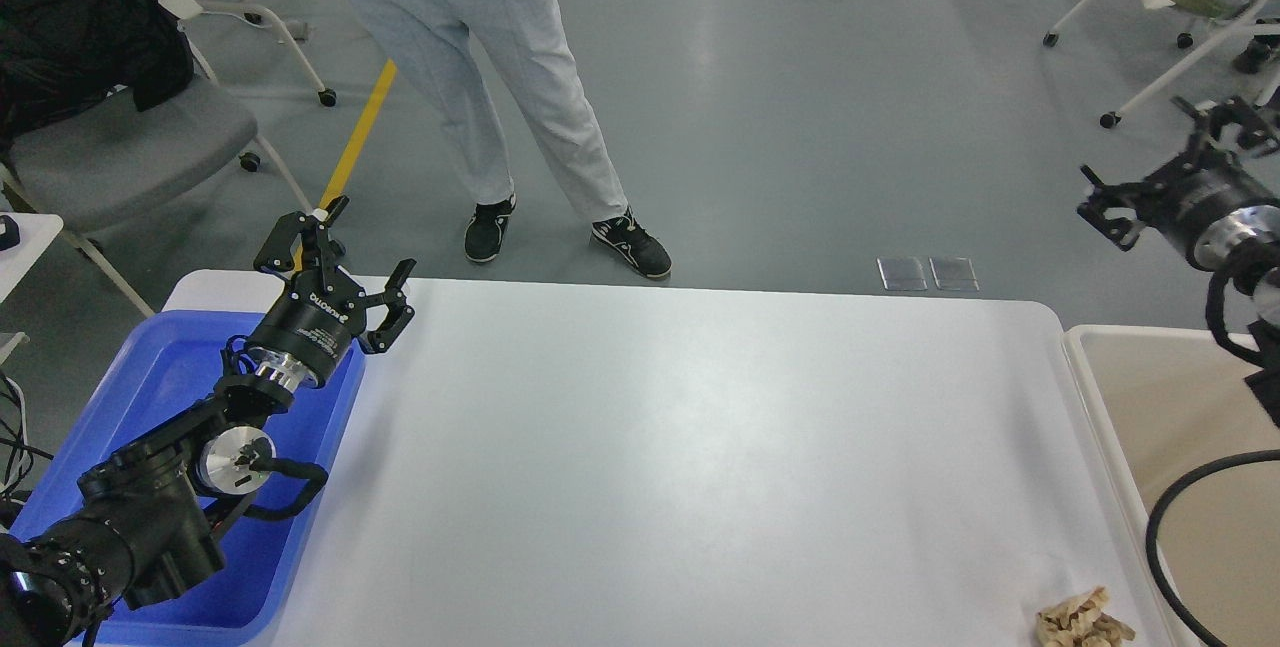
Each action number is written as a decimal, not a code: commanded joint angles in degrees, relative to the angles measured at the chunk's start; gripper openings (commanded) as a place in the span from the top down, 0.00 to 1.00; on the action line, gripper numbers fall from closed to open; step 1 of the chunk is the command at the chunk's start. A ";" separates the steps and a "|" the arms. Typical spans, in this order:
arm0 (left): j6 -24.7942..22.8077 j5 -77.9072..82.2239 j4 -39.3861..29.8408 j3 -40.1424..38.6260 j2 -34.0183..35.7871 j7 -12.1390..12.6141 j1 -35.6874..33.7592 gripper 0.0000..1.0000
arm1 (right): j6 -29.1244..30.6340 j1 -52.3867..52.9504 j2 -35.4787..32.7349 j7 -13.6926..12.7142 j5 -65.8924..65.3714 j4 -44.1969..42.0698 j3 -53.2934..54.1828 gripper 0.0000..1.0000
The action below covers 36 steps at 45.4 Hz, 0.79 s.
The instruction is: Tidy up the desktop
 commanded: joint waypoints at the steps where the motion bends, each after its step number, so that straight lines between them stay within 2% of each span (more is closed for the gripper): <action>1: 0.00 -0.01 0.06 0.00 0.00 0.00 0.01 0.00 | 1.20 1.09 10.14 0.46 2.95 1.45 1.54 0.00; 12: 0.00 -0.01 0.06 0.00 0.00 0.00 0.01 0.00 | 2.42 -2.60 18.06 0.64 2.77 1.63 1.10 0.00; 20: 0.00 0.08 -0.03 0.00 0.00 0.00 0.01 0.00 | 8.14 -8.22 20.61 0.73 2.77 1.72 1.36 0.00; 31: 0.00 -0.01 0.06 0.00 0.00 0.00 0.01 0.00 | 9.90 -12.35 22.28 2.66 2.77 1.72 1.45 0.00; 36: 0.00 -0.01 -0.03 0.00 0.00 0.00 0.01 0.00 | 9.90 -12.88 22.81 2.75 2.77 1.72 1.45 0.00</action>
